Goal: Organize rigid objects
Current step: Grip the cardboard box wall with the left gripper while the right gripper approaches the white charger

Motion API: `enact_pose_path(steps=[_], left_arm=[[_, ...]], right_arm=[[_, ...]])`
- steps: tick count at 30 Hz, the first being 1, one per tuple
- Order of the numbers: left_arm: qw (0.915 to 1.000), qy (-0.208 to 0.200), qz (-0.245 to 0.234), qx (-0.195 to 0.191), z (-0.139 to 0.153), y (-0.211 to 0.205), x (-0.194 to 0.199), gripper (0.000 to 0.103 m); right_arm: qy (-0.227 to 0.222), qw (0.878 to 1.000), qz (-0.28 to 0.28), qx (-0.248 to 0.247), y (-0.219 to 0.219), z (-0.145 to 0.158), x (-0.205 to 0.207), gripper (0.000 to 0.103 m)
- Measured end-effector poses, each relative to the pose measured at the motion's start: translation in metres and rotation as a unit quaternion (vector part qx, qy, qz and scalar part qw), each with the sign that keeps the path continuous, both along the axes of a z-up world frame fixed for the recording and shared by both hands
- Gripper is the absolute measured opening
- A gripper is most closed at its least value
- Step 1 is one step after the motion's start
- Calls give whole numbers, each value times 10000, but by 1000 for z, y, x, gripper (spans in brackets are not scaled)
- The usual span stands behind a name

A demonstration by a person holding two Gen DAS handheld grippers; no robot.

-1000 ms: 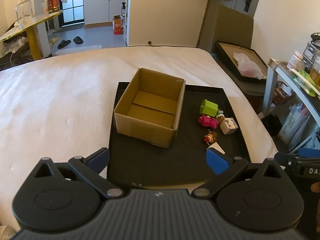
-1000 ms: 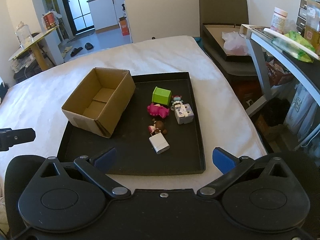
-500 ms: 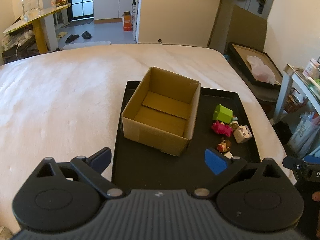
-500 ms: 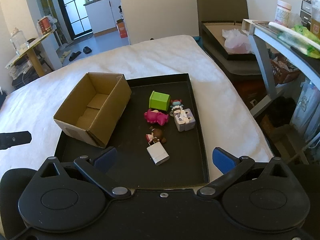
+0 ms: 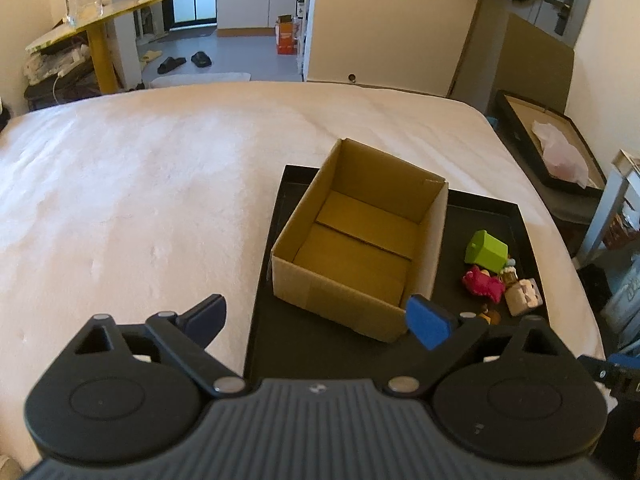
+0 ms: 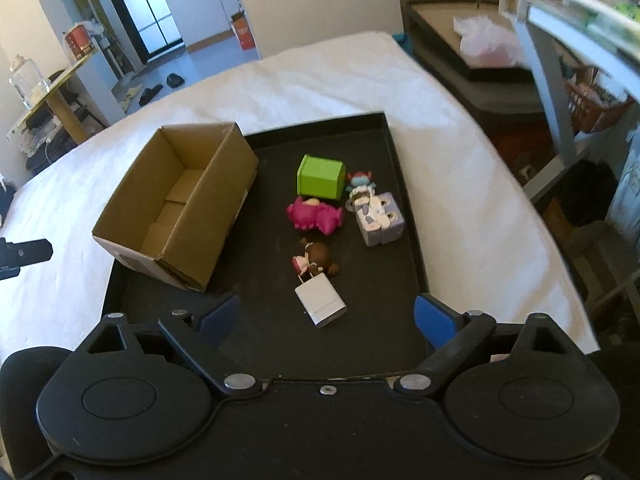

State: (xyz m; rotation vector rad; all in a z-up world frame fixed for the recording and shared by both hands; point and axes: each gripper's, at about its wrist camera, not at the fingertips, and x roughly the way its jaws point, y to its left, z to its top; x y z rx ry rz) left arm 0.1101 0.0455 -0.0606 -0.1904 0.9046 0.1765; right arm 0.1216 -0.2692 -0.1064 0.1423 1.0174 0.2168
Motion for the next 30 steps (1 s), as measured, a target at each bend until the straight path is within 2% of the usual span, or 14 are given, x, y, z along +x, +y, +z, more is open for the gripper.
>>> enact_pose_path(steps=[9,12,15,21,23,30], left_arm=[[9998,159,140,27,-15,12,33,68],[9996,230,152,33,-25,15,42,63],[9992,340,185,100,-35,18,49,60],[9984,415,80,376,-42,18,65,58],[9987,398,9,320,-43,21,70,54],[9954,652,-264,656,-52,21,99,50]], right_arm=[[498,9985,205,103,4,-21,29,86],[630,9977,248,78,6,-29,37,86],[767,9966,294,75,7,-37,45,85],[950,9946,385,174,12,-48,58,77],[993,9941,412,127,14,-51,61,76],[1194,9912,549,-142,26,-71,75,76]])
